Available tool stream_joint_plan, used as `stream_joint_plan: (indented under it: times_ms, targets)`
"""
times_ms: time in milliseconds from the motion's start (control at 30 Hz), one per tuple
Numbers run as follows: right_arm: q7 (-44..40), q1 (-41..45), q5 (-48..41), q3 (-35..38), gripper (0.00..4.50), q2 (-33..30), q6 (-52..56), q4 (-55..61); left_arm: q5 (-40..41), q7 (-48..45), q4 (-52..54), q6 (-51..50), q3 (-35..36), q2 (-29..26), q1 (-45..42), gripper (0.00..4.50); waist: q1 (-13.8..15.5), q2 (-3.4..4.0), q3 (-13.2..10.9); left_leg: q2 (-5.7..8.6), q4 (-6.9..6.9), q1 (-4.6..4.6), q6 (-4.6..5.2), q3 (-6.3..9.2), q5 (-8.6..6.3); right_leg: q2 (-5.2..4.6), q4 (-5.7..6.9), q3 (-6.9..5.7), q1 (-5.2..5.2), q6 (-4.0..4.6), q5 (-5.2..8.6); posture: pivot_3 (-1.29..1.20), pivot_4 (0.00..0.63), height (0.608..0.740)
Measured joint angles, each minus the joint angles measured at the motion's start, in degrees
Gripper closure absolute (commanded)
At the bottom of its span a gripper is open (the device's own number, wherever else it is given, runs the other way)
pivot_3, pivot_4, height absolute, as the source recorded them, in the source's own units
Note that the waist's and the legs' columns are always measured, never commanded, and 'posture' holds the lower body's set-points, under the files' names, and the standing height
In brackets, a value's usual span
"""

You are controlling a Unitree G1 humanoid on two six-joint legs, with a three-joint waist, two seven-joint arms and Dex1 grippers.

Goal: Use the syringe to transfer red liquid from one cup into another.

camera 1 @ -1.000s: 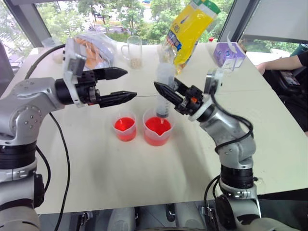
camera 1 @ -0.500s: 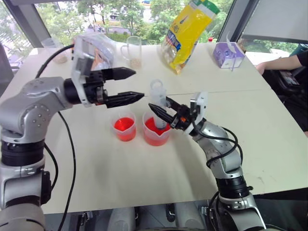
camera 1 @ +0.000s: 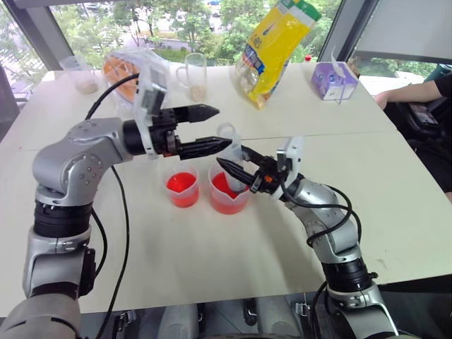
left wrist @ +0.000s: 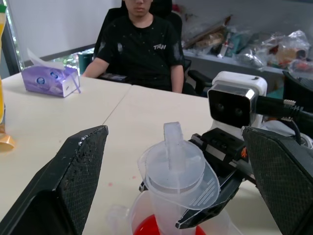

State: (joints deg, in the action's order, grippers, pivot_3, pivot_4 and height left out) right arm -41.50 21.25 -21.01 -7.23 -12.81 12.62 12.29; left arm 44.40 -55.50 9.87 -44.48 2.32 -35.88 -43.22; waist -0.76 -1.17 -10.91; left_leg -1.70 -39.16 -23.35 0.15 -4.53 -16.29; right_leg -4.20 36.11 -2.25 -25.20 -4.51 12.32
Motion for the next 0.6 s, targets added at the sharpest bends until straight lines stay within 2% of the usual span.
stream_joint_plan:
  times_ms: [67,167,367,400,600]
  targets:
    - [0.0,0.05,0.0,-0.08,3.13,-0.02,-0.03,0.0,-0.65,0.2,-0.04,-0.01,-1.01,0.0,0.0,0.0,0.0,0.0,0.0,0.0,0.0,0.0,0.0,0.0,0.0,0.0,0.0,0.0,0.0,0.0,0.0,0.0,0.15,0.74]
    - [-0.02,0.2,0.03,-0.39,3.13,-0.08,-0.05,-0.01,-1.29,0.39,-0.12,-0.08,-1.56,0.11,0.0,0.89,-0.07,0.0,0.0,-0.01,0.0,0.01,0.0,0.0,0.0,0.0,0.0,0.0,0.0,0.0,0.0,0.0,0.15,0.74]
    - [-0.03,0.26,0.06,-0.53,3.13,-0.16,-0.07,-0.02,-1.41,0.36,-0.12,-0.24,-1.65,0.37,0.0,4.07,-0.03,0.0,0.0,-0.02,0.0,0.0,0.0,0.0,0.0,0.01,0.0,0.0,0.0,0.0,0.0,0.0,0.15,0.74]
    - [0.01,0.27,0.08,-0.51,3.13,-0.18,-0.07,-0.02,-1.33,0.24,-0.11,-0.29,-1.66,0.4,0.0,4.48,-0.03,0.0,0.0,-0.02,0.0,0.0,0.0,0.0,0.0,0.01,0.0,0.0,0.0,0.0,0.0,0.0,0.15,0.74]
    - [-0.04,0.38,0.0,-0.6,3.13,-0.45,0.22,0.03,-1.29,-0.24,-0.11,-0.37,-1.65,0.44,0.0,4.48,-0.03,0.0,0.0,-0.02,0.0,0.01,-0.01,0.0,0.01,0.02,0.0,0.01,0.0,0.0,0.0,0.0,0.15,0.74]
